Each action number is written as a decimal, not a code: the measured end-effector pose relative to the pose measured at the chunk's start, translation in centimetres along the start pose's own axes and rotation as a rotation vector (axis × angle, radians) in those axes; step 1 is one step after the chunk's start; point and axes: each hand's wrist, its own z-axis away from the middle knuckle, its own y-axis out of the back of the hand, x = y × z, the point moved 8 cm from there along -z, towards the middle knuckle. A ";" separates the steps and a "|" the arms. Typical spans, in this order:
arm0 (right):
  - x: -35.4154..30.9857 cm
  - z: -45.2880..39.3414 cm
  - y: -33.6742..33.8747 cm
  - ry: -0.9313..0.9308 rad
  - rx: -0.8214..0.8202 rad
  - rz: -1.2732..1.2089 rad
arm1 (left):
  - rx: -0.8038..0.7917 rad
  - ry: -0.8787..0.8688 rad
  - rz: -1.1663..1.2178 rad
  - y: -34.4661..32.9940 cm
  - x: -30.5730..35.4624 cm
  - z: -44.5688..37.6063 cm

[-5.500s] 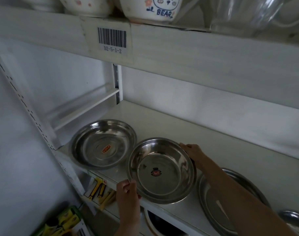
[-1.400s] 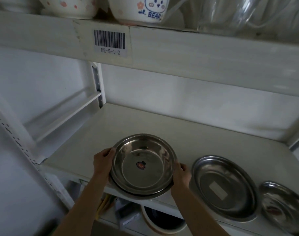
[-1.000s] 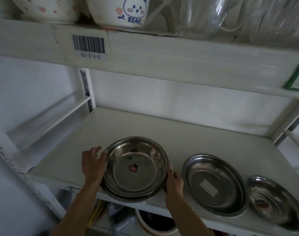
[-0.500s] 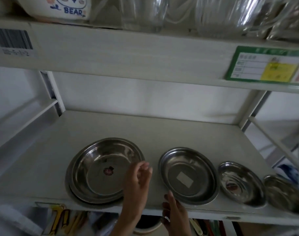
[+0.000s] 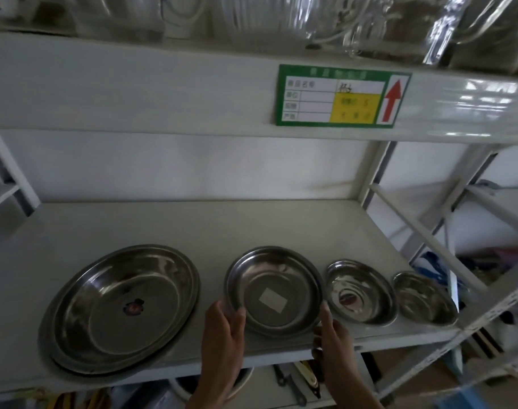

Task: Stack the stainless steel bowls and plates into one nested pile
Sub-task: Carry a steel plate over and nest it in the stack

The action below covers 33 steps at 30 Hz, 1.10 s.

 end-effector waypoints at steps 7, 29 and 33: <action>-1.6 -2.6 -1.6 0.046 -0.059 0.079 | -0.140 0.151 0.004 -1.1 -0.8 -0.7; -5.4 -1.9 -2.3 0.214 -0.013 0.274 | -0.140 0.189 0.161 0.6 2.2 -2.4; -9.4 -0.7 -4.6 0.336 -0.059 0.295 | -0.082 0.117 0.205 3.5 4.0 -4.0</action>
